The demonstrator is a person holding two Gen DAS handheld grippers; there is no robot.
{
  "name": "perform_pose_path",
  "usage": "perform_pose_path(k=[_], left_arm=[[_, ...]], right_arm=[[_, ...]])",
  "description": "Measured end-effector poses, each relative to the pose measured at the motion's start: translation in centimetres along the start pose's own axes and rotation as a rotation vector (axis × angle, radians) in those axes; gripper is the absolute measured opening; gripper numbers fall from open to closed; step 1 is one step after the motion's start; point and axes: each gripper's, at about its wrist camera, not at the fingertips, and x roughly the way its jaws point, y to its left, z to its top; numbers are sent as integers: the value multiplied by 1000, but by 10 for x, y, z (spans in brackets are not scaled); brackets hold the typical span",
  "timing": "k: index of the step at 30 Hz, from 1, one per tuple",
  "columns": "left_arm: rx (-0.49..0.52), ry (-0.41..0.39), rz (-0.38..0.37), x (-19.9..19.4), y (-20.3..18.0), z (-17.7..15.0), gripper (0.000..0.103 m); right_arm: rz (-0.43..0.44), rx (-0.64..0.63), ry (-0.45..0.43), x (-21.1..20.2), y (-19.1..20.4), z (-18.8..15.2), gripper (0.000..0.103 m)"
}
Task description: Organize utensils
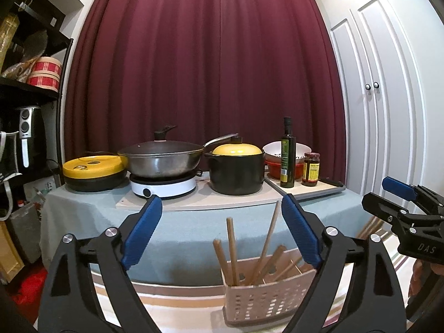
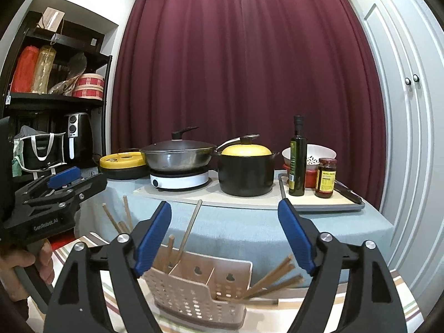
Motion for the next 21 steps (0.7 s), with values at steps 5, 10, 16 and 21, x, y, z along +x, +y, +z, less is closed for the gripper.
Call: perform_pose_path(k=[5, 10, 16, 21], left_arm=[[-14, 17, 14, -31, -4, -4, 90], [-26, 41, 15, -65, -7, -12, 90], [-45, 64, 14, -102, -11, -19, 90], [-57, 68, 16, -130, -13, -18, 91]], right_arm=[[-14, 13, 22, -23, 3, -5, 80], [-37, 20, 44, -52, 8, -14, 82], [-54, 28, 62, -83, 9, -20, 83], [-64, 20, 62, -104, 12, -21, 83]])
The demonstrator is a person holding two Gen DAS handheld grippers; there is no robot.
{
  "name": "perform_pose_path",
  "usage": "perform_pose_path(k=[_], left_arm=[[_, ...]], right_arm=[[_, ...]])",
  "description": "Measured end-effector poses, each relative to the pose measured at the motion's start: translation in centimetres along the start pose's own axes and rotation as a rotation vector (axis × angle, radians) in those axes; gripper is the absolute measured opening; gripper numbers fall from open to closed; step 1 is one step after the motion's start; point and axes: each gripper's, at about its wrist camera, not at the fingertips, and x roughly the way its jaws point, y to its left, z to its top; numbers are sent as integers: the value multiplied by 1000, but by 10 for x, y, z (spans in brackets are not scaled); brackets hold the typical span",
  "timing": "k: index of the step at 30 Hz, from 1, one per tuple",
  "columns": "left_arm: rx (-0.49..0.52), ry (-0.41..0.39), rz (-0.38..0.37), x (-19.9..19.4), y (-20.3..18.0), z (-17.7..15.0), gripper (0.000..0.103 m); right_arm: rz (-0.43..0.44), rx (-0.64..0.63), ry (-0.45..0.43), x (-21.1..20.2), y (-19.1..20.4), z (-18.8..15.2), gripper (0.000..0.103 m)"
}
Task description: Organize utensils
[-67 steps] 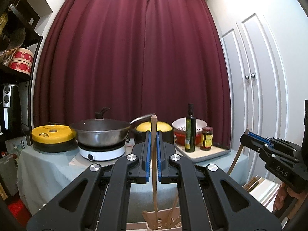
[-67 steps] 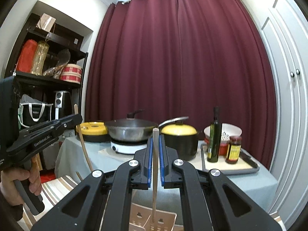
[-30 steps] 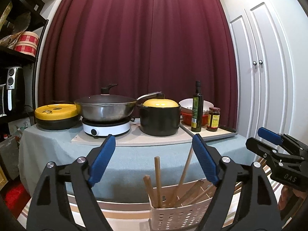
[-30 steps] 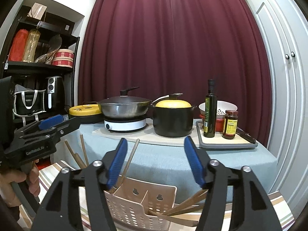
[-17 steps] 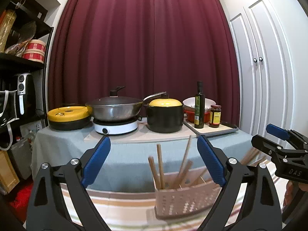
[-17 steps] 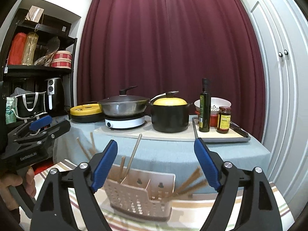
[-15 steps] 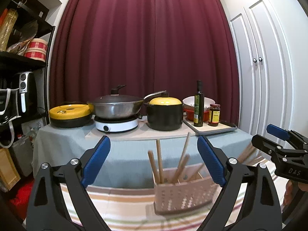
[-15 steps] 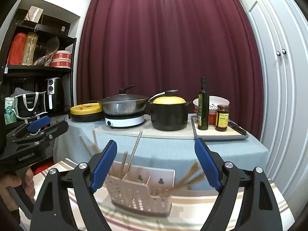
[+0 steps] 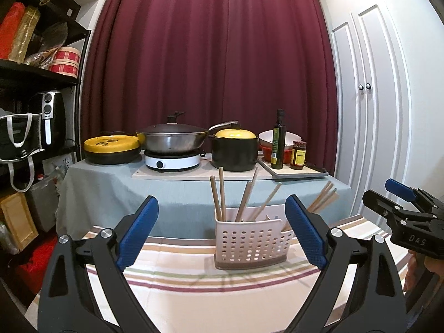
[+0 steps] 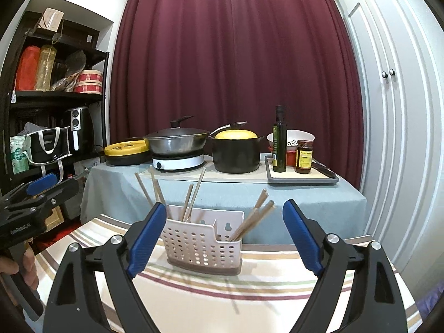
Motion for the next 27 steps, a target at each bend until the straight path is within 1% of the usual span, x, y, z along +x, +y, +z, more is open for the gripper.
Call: perform_pose_path(k=[8, 16, 27], left_arm=[[-5, -21, -4, -32, -4, 6, 91], [-14, -34, -18, -48, -9, 8, 92], [-30, -34, -20, -59, -11, 7, 96]], right_arm=[[-15, -7, -12, -29, 4, 3, 84], [-29, -20, -38, -49, 6, 8, 84], [-34, -23, -47, -55, 5, 8, 84]])
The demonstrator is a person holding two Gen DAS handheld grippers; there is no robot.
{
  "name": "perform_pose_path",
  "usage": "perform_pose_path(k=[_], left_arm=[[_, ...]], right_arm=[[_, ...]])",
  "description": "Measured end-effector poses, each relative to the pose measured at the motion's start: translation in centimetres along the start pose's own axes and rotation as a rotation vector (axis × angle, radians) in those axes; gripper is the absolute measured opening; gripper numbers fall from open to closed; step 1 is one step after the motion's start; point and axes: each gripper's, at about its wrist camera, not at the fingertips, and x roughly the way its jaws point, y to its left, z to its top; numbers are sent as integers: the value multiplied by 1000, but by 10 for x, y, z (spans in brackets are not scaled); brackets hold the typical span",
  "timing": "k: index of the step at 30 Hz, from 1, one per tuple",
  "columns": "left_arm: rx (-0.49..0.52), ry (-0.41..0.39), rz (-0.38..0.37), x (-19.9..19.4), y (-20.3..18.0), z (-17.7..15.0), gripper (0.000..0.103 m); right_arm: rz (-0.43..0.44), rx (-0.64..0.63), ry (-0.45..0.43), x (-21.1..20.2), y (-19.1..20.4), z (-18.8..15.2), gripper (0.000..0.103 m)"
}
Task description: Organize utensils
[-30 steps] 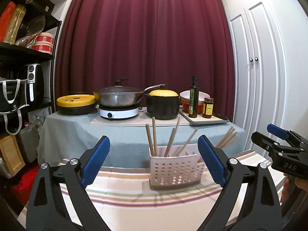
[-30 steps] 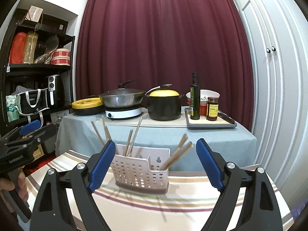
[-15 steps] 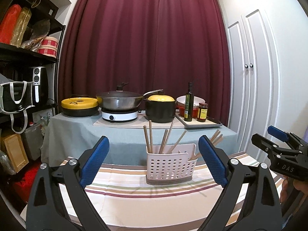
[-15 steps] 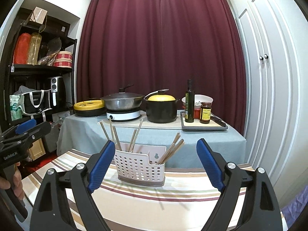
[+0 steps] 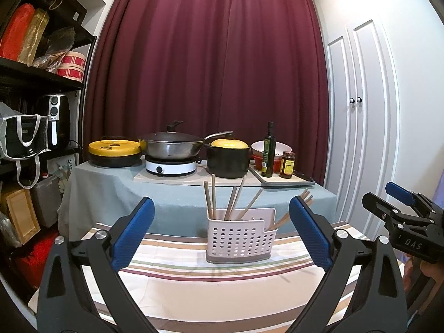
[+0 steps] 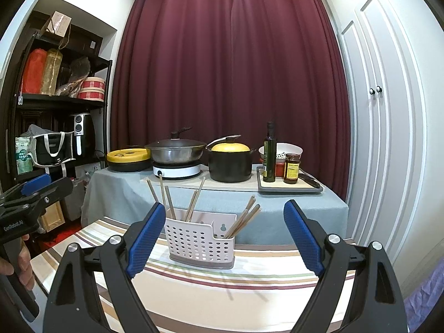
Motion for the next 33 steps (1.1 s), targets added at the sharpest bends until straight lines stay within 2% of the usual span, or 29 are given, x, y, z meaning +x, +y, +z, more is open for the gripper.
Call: perform_pose_path(k=[9, 18, 25, 33], left_arm=[[12, -5, -3, -5, -3, 1, 99], [75, -20, 18, -7, -15, 1, 99], [59, 5, 3, -2, -13, 1, 99], [47, 8, 55, 3, -10, -2, 99]], right_arm=[[0, 0, 1, 0, 0, 0, 84], [0, -1, 4, -2, -1, -1, 84], [-2, -2, 11, -7, -5, 0, 84], [0, -5, 24, -2, -3, -1, 84]])
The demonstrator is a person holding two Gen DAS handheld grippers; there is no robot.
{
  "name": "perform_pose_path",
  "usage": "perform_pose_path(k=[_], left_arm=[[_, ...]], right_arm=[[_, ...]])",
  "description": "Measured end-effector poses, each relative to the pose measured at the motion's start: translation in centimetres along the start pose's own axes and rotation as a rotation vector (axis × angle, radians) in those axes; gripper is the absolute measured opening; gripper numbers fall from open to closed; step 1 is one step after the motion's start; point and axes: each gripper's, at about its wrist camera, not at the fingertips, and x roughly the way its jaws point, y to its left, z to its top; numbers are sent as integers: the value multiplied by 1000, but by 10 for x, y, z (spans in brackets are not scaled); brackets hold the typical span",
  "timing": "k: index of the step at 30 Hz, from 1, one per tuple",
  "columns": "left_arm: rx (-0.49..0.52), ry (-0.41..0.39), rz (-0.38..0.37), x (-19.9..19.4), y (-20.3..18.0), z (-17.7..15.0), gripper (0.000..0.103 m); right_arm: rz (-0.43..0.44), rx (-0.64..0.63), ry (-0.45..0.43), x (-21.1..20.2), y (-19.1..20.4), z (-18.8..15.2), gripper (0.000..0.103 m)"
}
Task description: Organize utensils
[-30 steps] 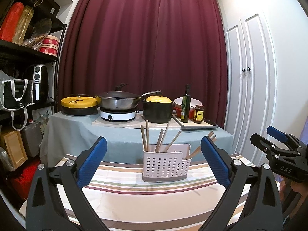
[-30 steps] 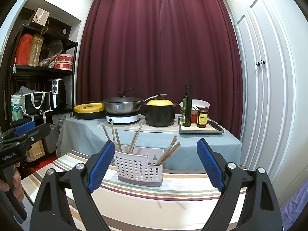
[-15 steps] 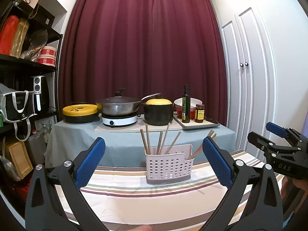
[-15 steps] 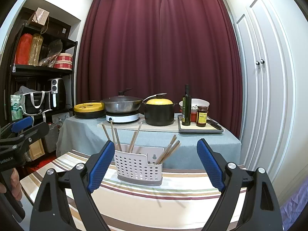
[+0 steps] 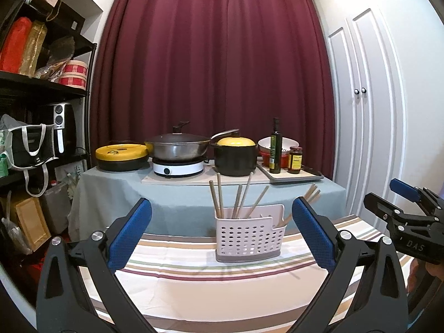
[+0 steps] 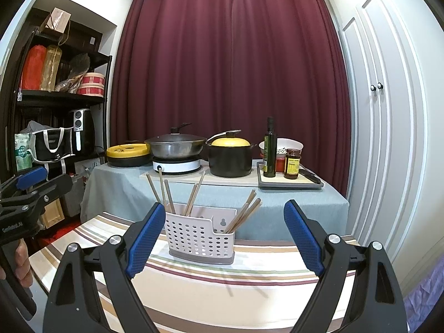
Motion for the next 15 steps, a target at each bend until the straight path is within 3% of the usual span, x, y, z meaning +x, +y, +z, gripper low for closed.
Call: perform_pose_path(k=[15], left_arm=[[-32, 55, -10, 21, 10, -7, 99]], right_arm=[[-2, 4, 32, 15, 1, -7, 85]])
